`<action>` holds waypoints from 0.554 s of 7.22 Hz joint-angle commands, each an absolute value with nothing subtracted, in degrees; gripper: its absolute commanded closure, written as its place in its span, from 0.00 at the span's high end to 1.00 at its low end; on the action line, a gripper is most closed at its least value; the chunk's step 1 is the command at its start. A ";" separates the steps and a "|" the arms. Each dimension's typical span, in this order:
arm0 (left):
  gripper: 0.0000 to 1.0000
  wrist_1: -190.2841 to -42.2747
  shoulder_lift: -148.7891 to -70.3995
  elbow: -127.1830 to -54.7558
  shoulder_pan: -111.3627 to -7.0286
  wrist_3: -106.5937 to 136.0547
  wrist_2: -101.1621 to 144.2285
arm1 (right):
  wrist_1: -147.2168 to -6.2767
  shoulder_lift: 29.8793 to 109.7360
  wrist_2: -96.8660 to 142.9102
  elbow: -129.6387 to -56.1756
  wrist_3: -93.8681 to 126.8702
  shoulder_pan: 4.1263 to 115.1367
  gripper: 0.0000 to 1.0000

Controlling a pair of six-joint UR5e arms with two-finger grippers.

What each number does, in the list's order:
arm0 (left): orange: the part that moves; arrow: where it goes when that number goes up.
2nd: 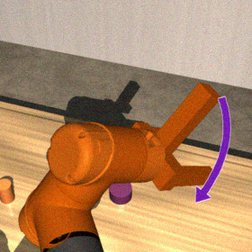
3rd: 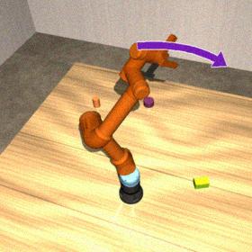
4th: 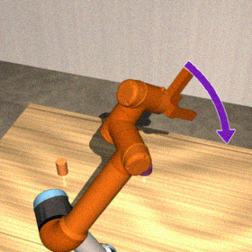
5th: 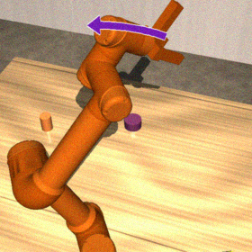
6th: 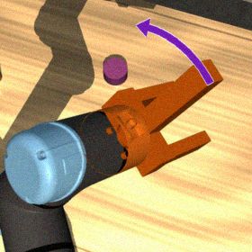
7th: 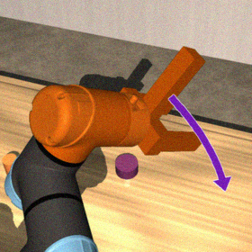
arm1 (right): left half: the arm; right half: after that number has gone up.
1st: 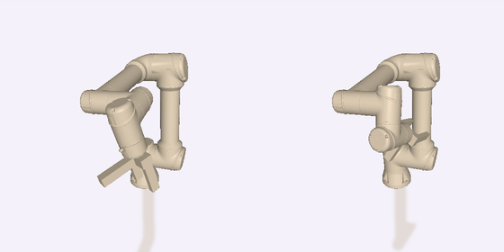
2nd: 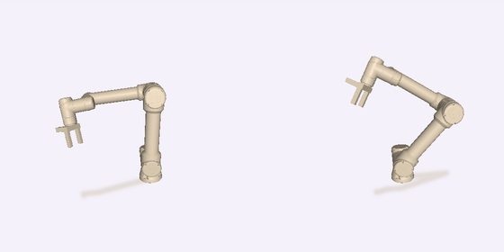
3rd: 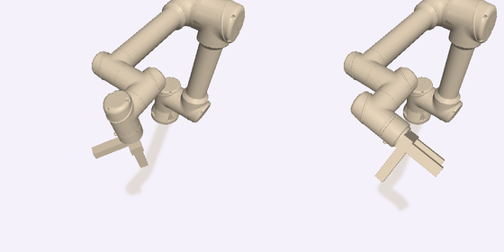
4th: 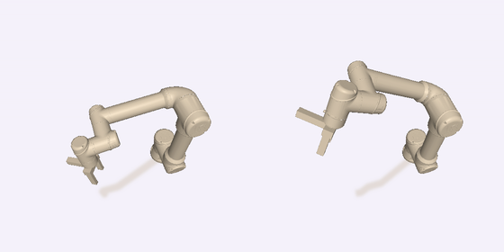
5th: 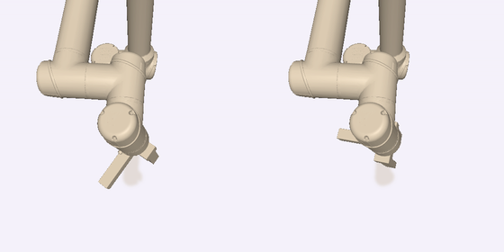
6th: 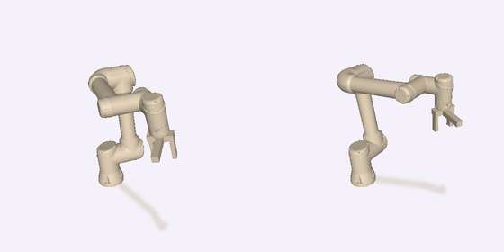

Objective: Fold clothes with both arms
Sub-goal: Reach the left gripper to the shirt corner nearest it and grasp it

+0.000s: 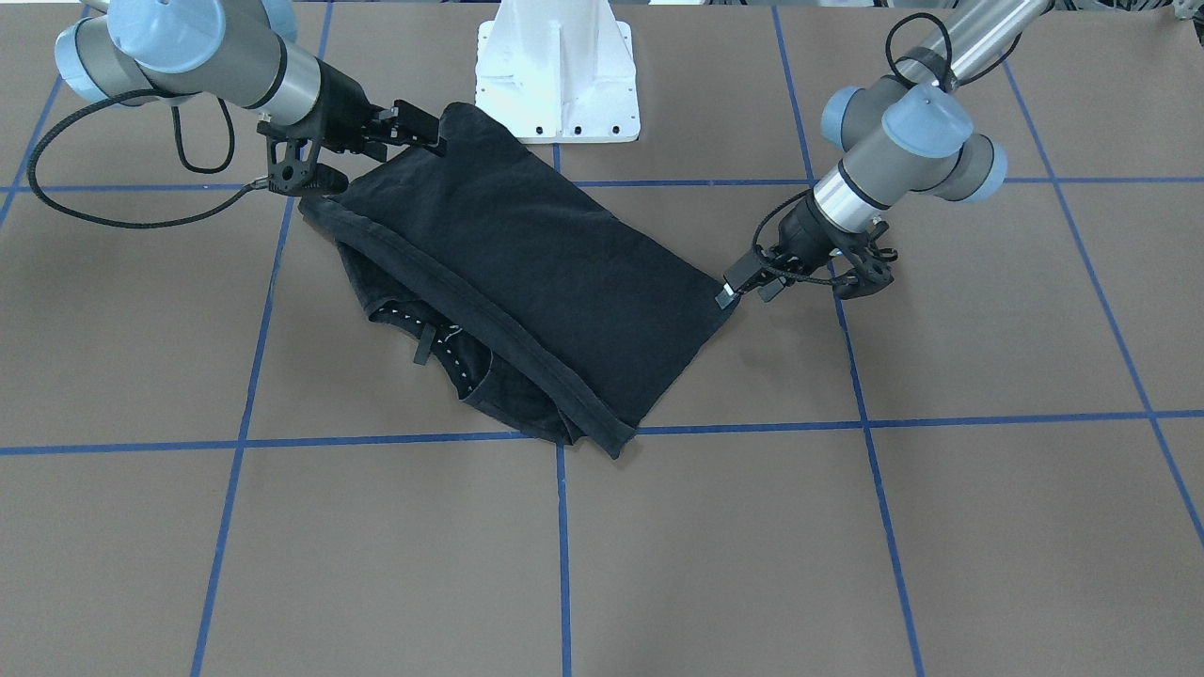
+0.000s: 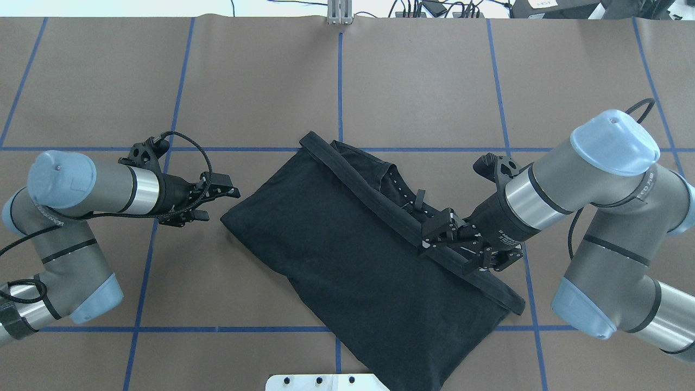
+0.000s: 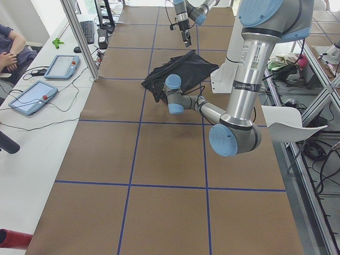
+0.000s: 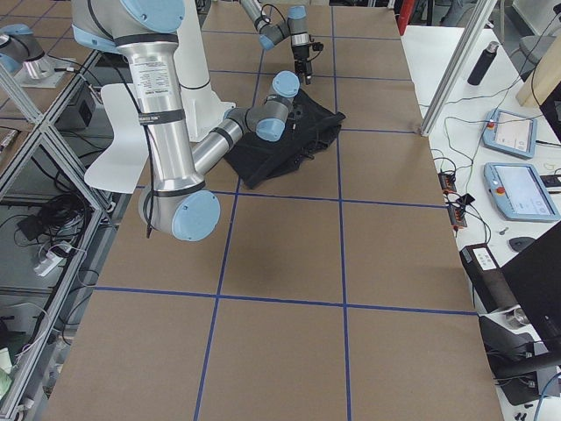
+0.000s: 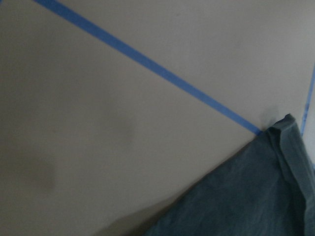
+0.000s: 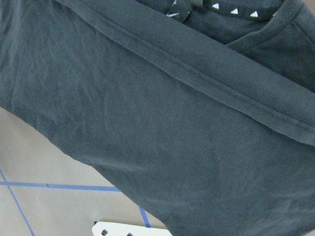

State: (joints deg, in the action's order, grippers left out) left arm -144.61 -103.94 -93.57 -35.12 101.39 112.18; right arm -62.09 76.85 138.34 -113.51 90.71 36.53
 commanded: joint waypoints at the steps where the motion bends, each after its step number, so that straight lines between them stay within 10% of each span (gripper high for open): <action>1: 0.99 -144.58 -103.89 -93.60 -33.23 102.39 111.18 | -62.05 76.82 137.37 -113.55 90.79 37.44 1.00; 4: 0.93 -144.49 -104.41 -92.81 -32.52 102.39 110.04 | -62.14 76.82 137.55 -113.55 90.70 37.88 1.00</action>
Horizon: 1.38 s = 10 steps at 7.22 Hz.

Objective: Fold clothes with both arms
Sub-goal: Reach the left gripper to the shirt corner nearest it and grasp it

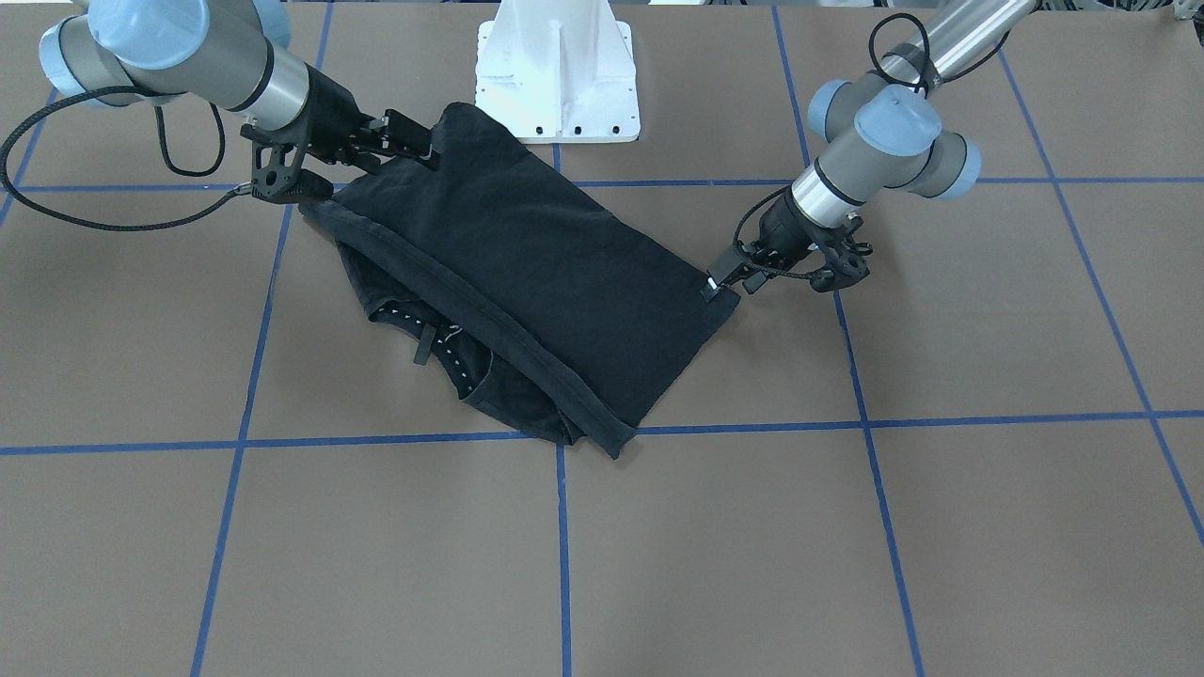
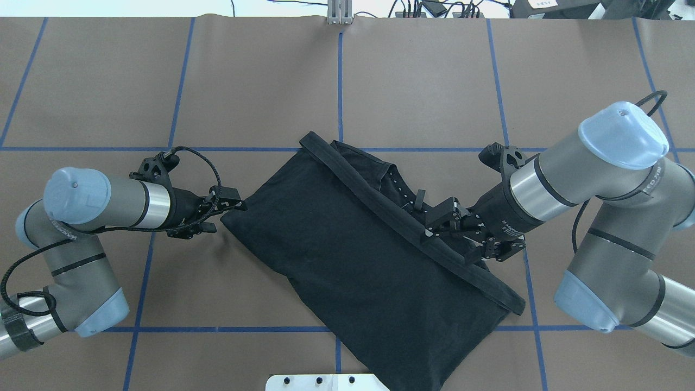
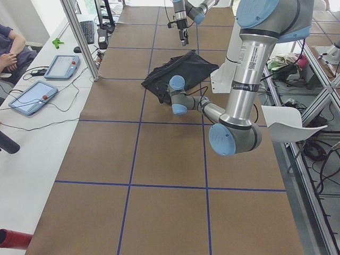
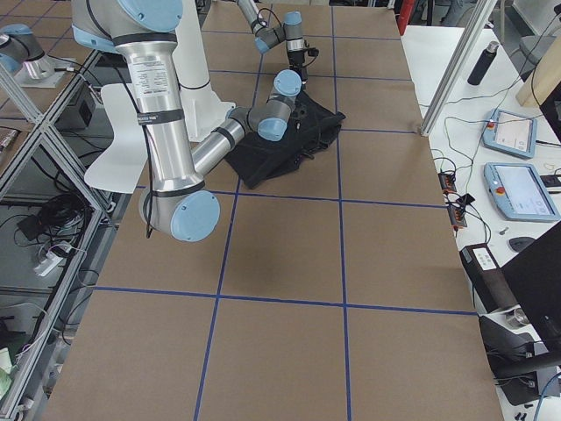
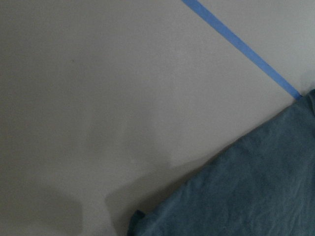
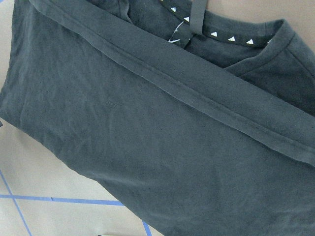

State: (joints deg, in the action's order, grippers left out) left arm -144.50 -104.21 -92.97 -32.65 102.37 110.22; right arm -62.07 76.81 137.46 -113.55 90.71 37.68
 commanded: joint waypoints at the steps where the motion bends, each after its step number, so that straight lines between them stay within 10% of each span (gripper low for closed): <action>1: 0.86 -144.49 -104.41 -92.64 -32.52 102.39 110.04 | -62.05 76.82 137.46 -113.47 90.70 38.14 1.00; 3: 0.71 -144.49 -104.76 -92.64 -32.43 102.39 110.04 | -62.14 76.82 137.81 -113.47 90.70 38.84 1.00; 8: 0.71 -144.41 -105.38 -91.06 -32.26 102.39 110.04 | -62.05 76.82 137.99 -113.47 90.70 39.55 1.00; 10: 0.00 -144.40 -105.29 -91.40 -32.26 102.39 110.13 | -62.14 76.82 138.08 -113.47 90.70 39.46 1.00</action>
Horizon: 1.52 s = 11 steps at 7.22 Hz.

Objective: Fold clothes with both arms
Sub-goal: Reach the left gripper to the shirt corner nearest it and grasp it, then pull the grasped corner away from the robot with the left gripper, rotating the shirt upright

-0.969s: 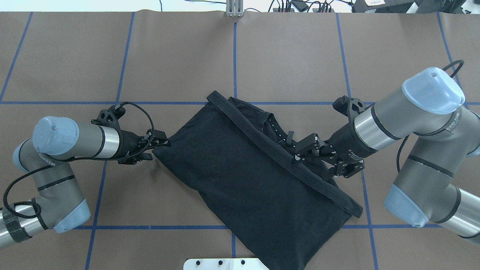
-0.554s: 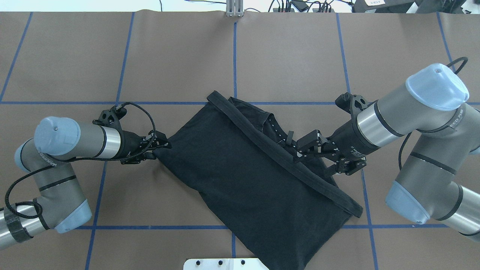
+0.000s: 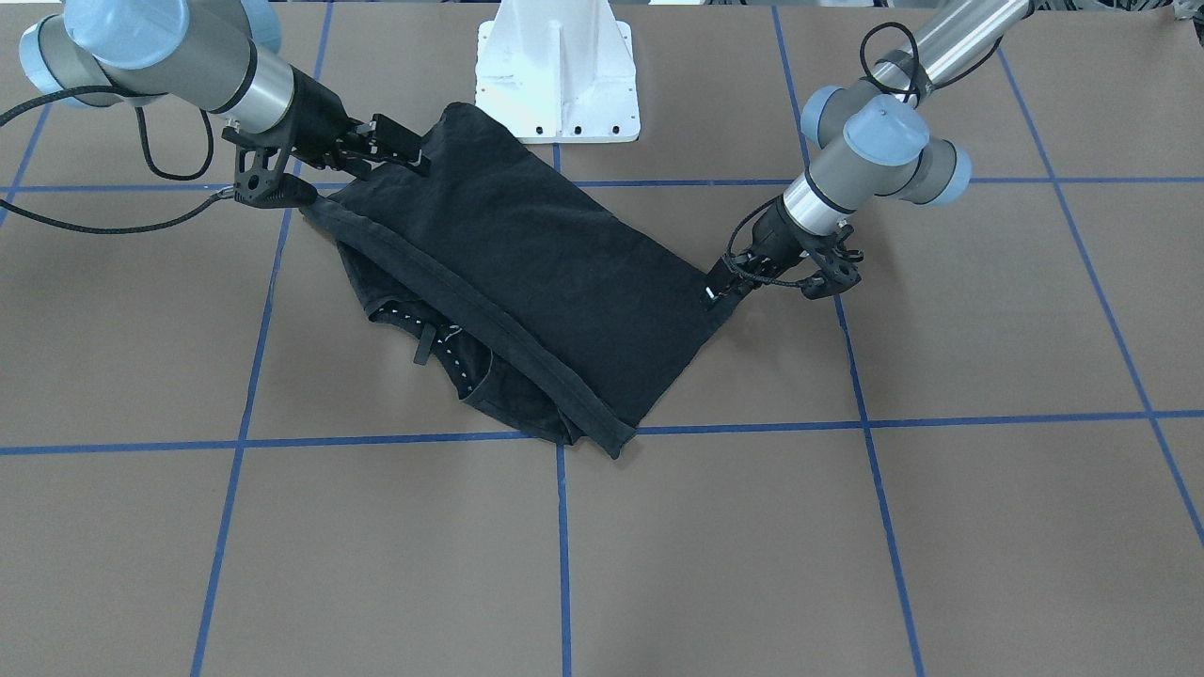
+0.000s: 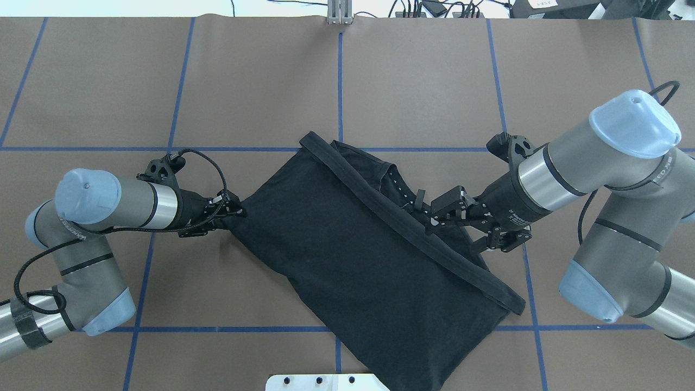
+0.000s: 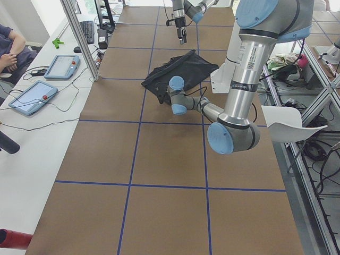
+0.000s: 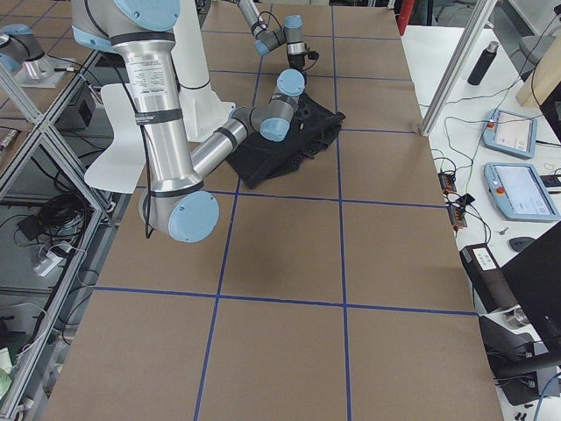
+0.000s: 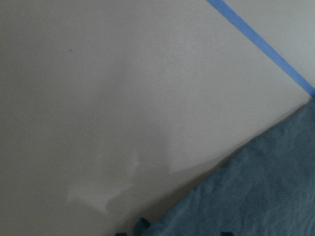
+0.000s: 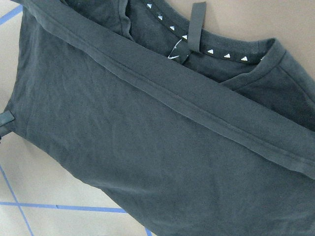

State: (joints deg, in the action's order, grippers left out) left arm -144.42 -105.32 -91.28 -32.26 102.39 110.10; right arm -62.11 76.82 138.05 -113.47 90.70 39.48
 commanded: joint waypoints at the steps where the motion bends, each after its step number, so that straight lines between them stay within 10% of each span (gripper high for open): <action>1: 0.00 -144.32 -105.21 -91.93 -32.43 102.39 110.30 | -62.14 76.82 138.08 -113.55 90.70 39.55 1.00; 5: 0.00 -126.84 -107.92 -100.20 -36.01 101.52 111.45 | -61.96 76.82 137.37 -113.99 90.79 39.81 1.00; 11: 0.00 -127.79 -134.59 -66.51 -45.97 97.73 108.04 | -61.96 76.64 132.29 -114.52 90.79 40.08 1.00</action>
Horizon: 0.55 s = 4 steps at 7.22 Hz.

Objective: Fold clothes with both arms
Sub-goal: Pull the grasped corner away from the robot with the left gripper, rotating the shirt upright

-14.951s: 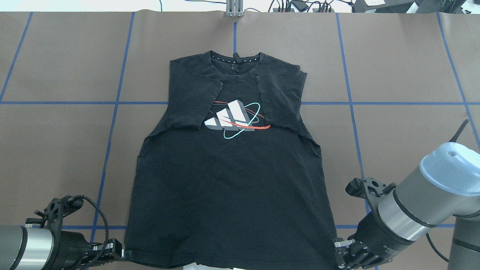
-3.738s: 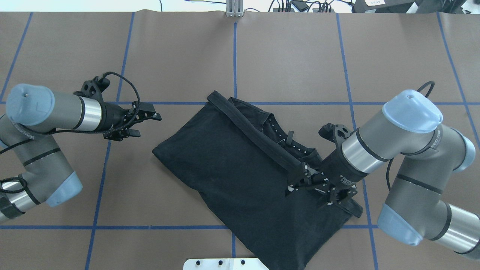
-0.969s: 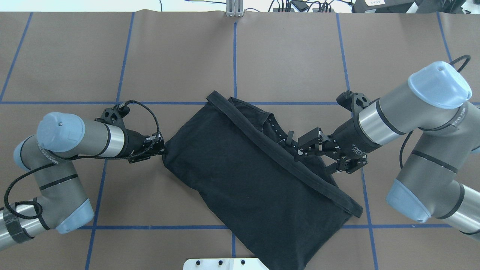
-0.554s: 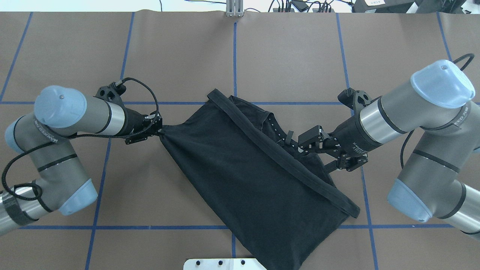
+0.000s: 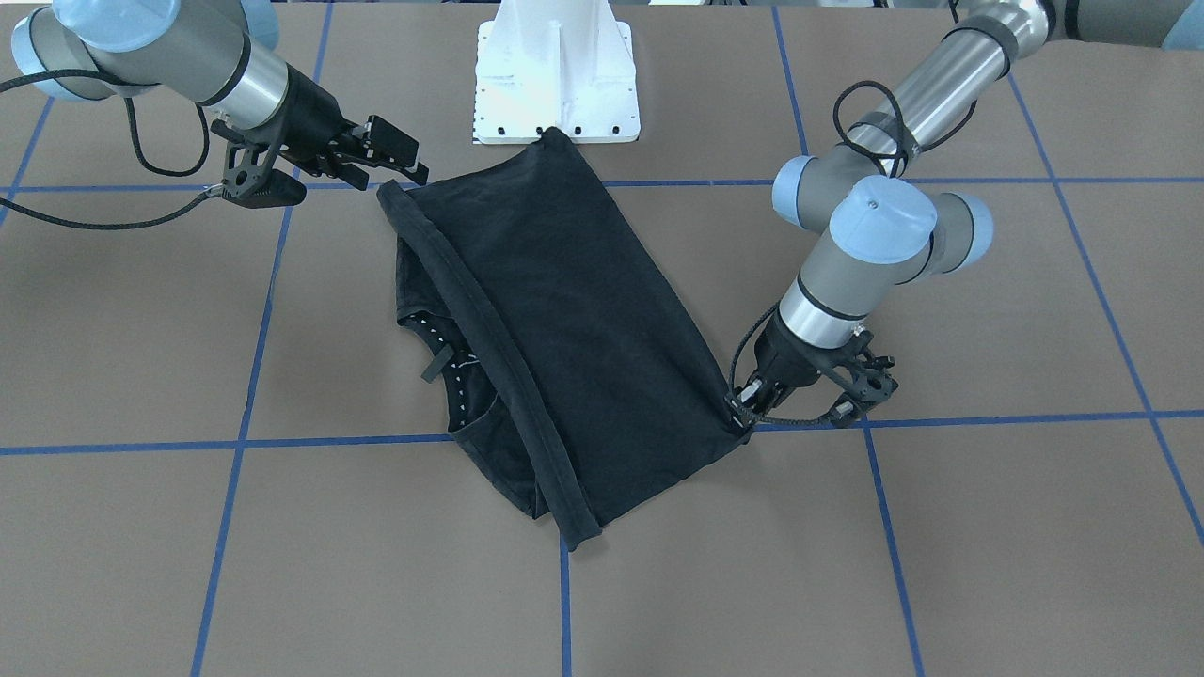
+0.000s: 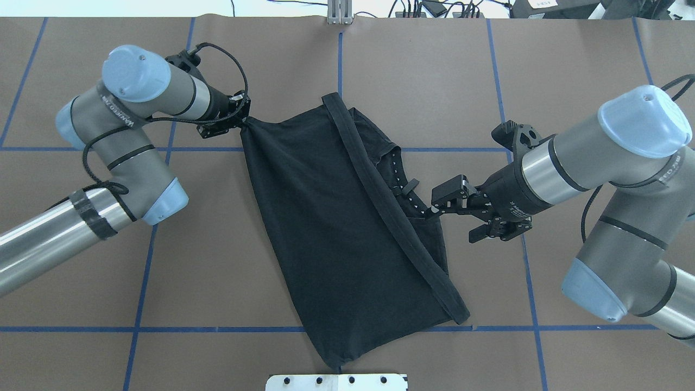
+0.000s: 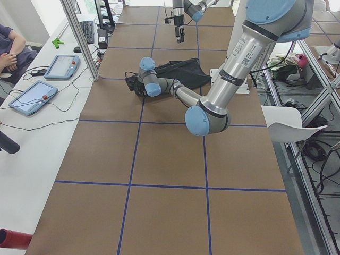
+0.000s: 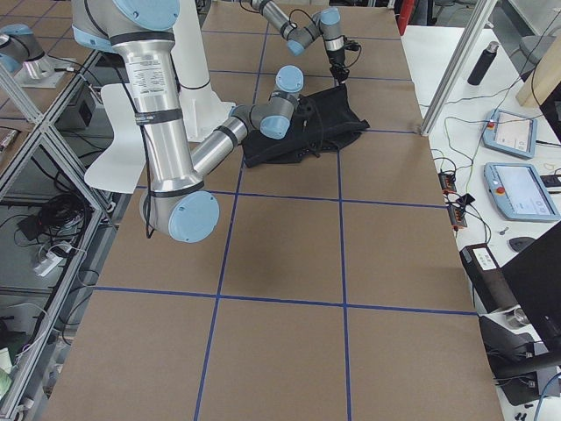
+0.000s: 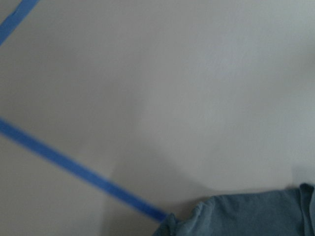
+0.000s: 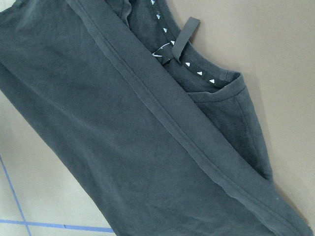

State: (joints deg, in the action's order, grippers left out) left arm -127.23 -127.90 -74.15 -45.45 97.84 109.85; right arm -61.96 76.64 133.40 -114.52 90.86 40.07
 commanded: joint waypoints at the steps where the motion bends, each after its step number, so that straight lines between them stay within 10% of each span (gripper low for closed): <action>1: 0.00 -128.66 -139.78 -60.44 -45.97 97.73 107.41 | -61.96 76.64 130.71 -114.61 90.70 40.08 1.00; 4: 0.00 -137.09 -143.95 -51.89 -45.79 97.82 103.01 | -61.96 76.73 129.55 -114.52 90.70 40.08 1.00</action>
